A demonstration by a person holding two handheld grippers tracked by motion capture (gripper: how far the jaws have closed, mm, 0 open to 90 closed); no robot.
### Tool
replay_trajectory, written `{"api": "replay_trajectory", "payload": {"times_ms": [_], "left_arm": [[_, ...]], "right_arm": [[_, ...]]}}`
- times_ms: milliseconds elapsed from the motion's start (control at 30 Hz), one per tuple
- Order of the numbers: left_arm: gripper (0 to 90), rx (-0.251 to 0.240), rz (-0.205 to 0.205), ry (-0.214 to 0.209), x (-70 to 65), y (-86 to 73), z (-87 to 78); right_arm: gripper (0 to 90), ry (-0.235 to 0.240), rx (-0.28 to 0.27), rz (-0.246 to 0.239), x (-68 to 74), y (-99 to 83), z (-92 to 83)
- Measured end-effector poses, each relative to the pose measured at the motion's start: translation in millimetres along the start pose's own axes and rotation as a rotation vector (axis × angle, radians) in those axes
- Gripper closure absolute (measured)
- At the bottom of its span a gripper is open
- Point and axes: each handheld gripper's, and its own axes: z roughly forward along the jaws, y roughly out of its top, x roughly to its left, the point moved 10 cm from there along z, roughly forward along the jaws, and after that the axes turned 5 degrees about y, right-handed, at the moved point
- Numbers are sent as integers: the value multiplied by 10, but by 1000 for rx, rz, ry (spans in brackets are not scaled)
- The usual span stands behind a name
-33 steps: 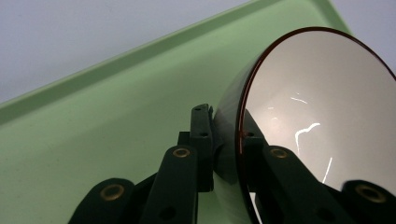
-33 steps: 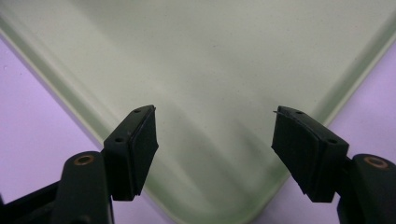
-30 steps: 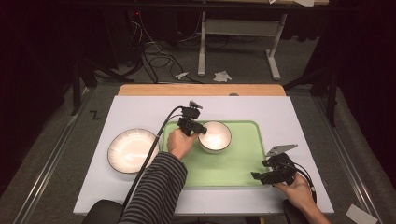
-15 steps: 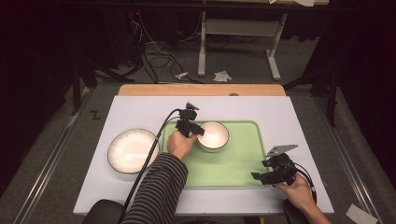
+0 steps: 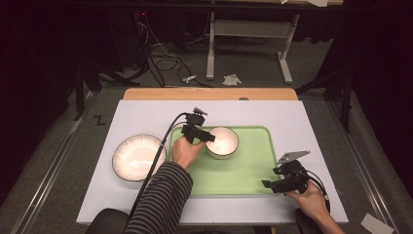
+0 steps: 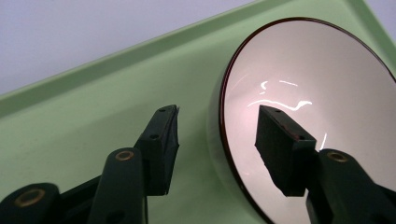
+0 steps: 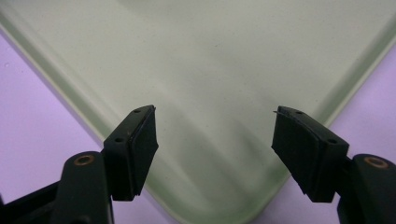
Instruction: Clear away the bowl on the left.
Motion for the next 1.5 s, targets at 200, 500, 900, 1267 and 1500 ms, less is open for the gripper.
{"api": "replay_trajectory", "payload": {"times_ms": [200, 500, 900, 1267, 1500], "left_arm": [[457, -52, 47, -6, -29, -7, -280], [438, -99, 69, -1, -23, 7, -570], [425, -123, 106, 31, -6, -70, -793], [427, -128, 124, 73, 54, -149, -919], [427, -148, 117, 70, 85, -195, -1045]], "right_arm": [[324, 9, -9, -17, 5, 5, -1], [325, 9, -8, -15, 15, 4, -4], [327, 10, -17, -26, 16, 9, -13], [326, 9, -6, -28, 16, 2, -9], [325, 8, 3, -22, 20, -1, -1]]}}
